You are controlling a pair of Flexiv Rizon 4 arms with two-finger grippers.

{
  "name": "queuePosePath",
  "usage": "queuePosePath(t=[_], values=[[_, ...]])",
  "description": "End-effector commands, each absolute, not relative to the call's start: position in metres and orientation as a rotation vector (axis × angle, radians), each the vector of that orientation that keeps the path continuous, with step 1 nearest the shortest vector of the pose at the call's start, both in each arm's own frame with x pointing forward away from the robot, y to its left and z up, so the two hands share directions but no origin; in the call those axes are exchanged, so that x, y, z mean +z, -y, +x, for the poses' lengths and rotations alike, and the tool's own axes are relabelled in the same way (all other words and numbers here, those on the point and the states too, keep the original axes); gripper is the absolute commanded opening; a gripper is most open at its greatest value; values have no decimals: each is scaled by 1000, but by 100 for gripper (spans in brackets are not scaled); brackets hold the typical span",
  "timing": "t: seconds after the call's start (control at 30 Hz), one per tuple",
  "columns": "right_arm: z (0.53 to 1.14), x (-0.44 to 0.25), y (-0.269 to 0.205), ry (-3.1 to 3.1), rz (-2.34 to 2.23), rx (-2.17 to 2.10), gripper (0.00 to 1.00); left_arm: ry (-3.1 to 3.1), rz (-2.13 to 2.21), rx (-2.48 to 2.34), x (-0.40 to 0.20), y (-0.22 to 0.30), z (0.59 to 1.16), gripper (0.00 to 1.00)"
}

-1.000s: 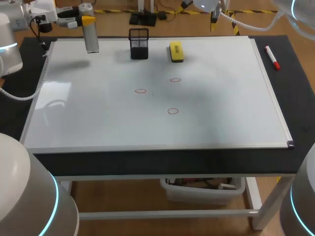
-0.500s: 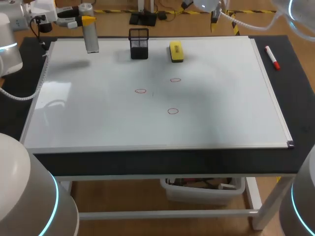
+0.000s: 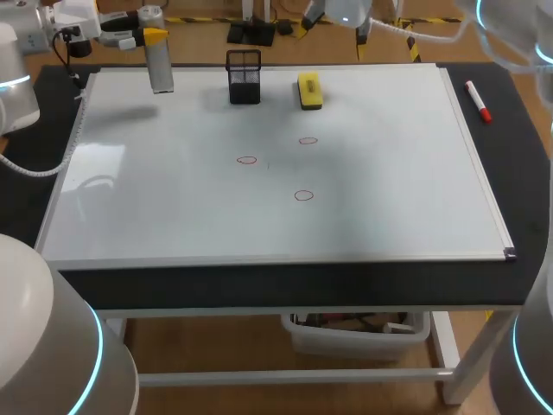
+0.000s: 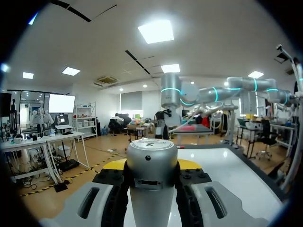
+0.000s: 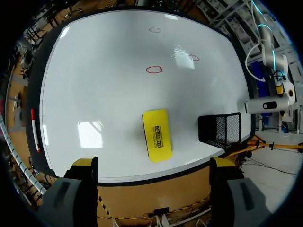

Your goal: Pick up the inspection probe, press it on each red-marked spot on the whiteboard one by one, put down the probe, pick up the eraser, and wipe off all the red marks.

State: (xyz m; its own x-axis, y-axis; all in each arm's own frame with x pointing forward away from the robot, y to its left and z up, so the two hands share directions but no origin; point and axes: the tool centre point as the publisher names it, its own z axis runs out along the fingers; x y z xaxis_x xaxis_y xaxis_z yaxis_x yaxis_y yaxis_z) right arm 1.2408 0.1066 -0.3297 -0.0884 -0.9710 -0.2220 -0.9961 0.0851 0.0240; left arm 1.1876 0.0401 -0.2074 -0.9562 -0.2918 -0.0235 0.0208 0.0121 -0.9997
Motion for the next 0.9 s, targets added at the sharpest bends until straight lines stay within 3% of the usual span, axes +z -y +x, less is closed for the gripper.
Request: queuePosePath(t=[0.03,0.9], values=[[1253,-342,-112,-2182,-2106,308,100,-2060,-288,-2036,-205,-39,1185,0],[1244,-401,-141,-2217,-2257,368,100,-2060,-288,-2036,-205,-39,1185,0]])
